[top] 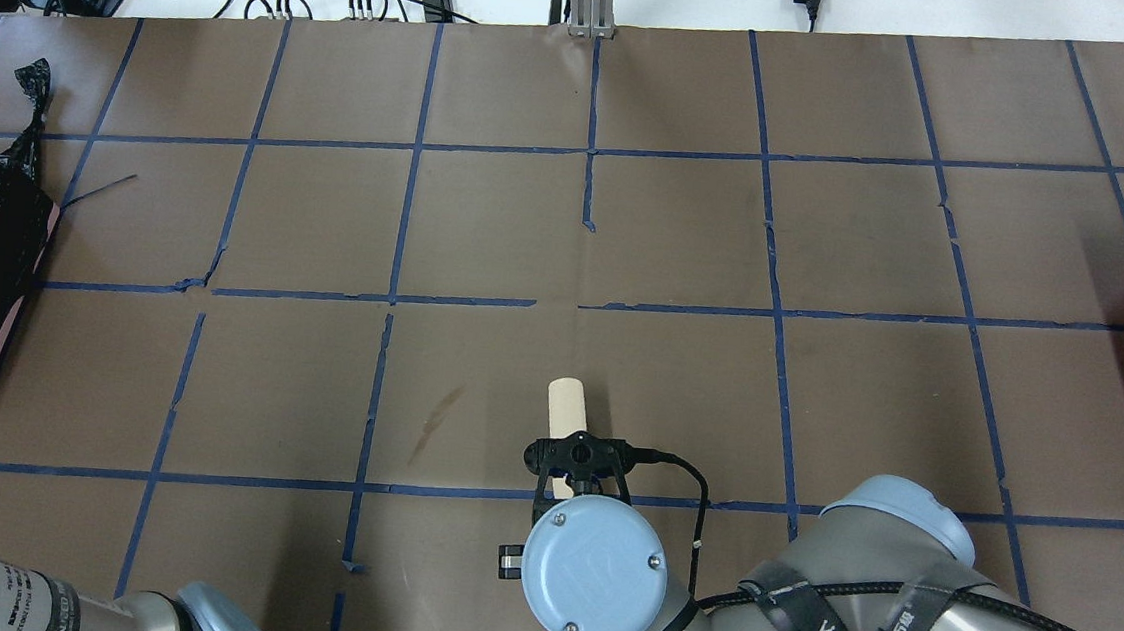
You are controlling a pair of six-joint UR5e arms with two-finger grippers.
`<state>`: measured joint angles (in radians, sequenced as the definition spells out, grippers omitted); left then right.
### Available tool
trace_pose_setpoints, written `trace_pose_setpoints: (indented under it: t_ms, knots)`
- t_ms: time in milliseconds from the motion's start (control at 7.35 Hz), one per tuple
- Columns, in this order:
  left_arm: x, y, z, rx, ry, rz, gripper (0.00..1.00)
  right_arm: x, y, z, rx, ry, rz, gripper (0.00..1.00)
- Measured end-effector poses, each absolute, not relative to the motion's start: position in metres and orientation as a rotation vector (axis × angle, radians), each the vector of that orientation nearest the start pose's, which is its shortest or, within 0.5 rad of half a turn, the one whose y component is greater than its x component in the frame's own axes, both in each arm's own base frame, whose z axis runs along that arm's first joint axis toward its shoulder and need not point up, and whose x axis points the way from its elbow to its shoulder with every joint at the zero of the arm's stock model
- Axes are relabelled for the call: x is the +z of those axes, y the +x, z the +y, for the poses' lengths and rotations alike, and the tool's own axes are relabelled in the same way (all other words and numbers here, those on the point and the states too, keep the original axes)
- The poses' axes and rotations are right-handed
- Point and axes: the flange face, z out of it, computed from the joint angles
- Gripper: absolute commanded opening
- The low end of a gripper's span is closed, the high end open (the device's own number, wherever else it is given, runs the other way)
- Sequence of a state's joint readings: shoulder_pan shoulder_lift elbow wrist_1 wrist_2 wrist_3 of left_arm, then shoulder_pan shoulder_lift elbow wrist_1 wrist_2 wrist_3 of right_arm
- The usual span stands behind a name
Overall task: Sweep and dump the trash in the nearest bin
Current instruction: 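Hold the dustpan over the black trash bag with the left gripper, then tip the dustpan with the left gripper to dump the food into the bag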
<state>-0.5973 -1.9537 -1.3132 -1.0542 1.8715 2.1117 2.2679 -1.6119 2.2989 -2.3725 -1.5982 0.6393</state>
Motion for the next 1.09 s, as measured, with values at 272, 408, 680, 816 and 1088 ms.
trace_pose_setpoints:
  t_ms: [272, 408, 680, 816, 1088]
  knots:
    - [0.498, 0.492, -0.437, 0.381, 1.357, 2.359, 0.04, 0.248, 0.354, -0.219, -0.156, -0.077, 3.083, 0.08]
    - [0.512, 0.475, -0.433, 0.32, 1.367, 2.382, 0.04, 0.246, 0.352, -0.218, -0.161, -0.068, 3.079, 0.08]
    - [0.515, 0.435, -0.448, 0.143, 1.393, 2.424, 0.04, 0.243, 0.351, -0.218, -0.169, -0.054, 3.071, 0.08]
    - [0.513, 0.402, -0.47, 0.09, 1.425, 2.419, 0.04, 0.242, 0.351, -0.217, -0.166, -0.052, 3.069, 0.08]
    - [0.498, 0.33, -0.515, 0.012, 1.454, 2.449, 0.04, 0.242, 0.353, -0.215, -0.134, -0.057, 3.046, 0.08]
